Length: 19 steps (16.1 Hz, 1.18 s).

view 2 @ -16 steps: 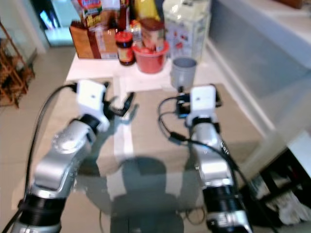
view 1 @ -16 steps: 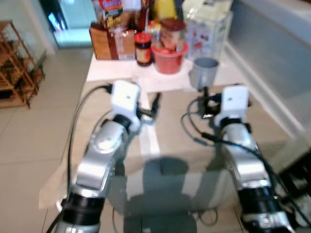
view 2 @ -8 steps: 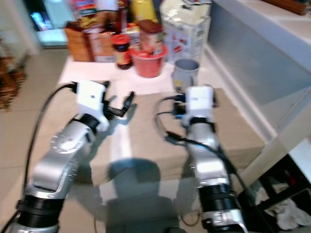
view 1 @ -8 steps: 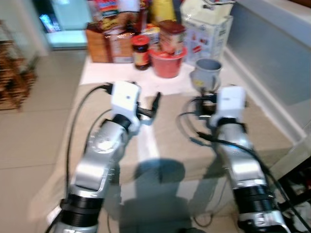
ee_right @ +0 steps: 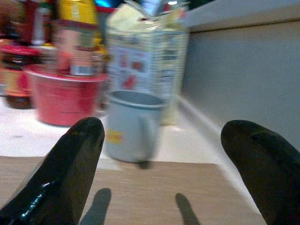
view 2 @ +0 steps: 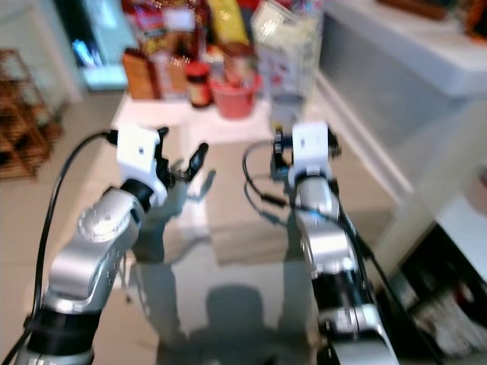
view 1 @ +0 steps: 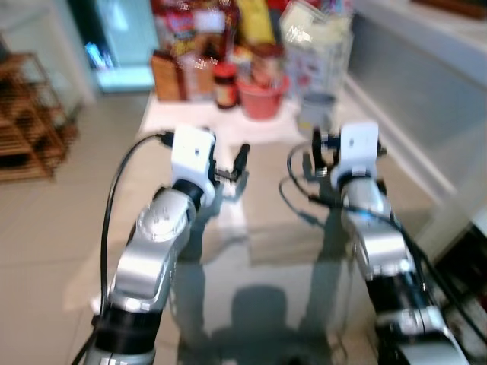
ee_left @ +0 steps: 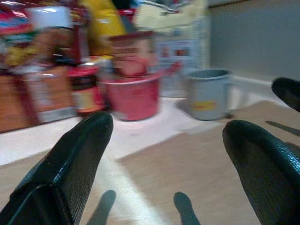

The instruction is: Setting the table

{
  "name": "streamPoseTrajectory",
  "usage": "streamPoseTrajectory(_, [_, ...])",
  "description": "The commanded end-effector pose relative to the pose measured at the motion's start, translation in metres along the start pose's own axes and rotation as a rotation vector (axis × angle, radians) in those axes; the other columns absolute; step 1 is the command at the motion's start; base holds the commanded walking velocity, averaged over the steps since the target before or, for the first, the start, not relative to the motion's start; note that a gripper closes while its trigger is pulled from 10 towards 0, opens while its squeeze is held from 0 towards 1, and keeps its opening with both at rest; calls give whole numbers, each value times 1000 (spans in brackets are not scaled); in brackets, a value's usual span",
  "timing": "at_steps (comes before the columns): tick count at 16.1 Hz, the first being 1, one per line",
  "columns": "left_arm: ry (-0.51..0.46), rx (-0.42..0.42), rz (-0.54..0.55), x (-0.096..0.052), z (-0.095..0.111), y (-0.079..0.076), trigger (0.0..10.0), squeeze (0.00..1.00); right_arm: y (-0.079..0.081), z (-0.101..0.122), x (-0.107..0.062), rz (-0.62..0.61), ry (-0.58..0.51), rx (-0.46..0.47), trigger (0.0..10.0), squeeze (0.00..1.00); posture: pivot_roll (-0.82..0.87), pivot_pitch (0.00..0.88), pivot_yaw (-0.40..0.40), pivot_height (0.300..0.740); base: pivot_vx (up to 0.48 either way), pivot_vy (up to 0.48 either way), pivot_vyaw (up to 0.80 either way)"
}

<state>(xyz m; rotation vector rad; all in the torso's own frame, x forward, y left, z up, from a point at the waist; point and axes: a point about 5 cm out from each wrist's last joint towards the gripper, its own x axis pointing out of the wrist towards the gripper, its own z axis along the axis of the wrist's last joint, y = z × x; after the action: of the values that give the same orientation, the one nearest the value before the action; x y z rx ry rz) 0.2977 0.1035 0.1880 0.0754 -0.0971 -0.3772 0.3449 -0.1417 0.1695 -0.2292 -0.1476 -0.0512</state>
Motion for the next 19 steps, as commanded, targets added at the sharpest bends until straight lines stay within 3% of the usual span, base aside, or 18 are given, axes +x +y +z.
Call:
streamPoseTrajectory(1, [-1, 7, 9, 0, 3, 0, 10000, 0, -8, -2, 1, -24, 9, -31, 10000, 0, 21, 0, 28, 740, 0, 0, 0])
streamPoseTrajectory(7, [12, 0, 25, -3, 1, -1, 10000, 0, -25, -12, 20, -44, 55, -70, 10000, 0, 36, 0, 27, 740, 0, 0, 0])
streamPoseTrajectory(15, [21, -10, 43, -7, 1, -3, 10000, 0, -20, -14, 32, -24, 53, -78, 10000, 0, 60, 0, 23, 740, 0, 0, 0])
streamPoseTrajectory(19, [42, 5, 71, -19, 0, 3, 10000, 0, -25, -4, 49, -49, 46, -79, 10000, 0, 124, 0, 24, 740, 0, 0, 0])
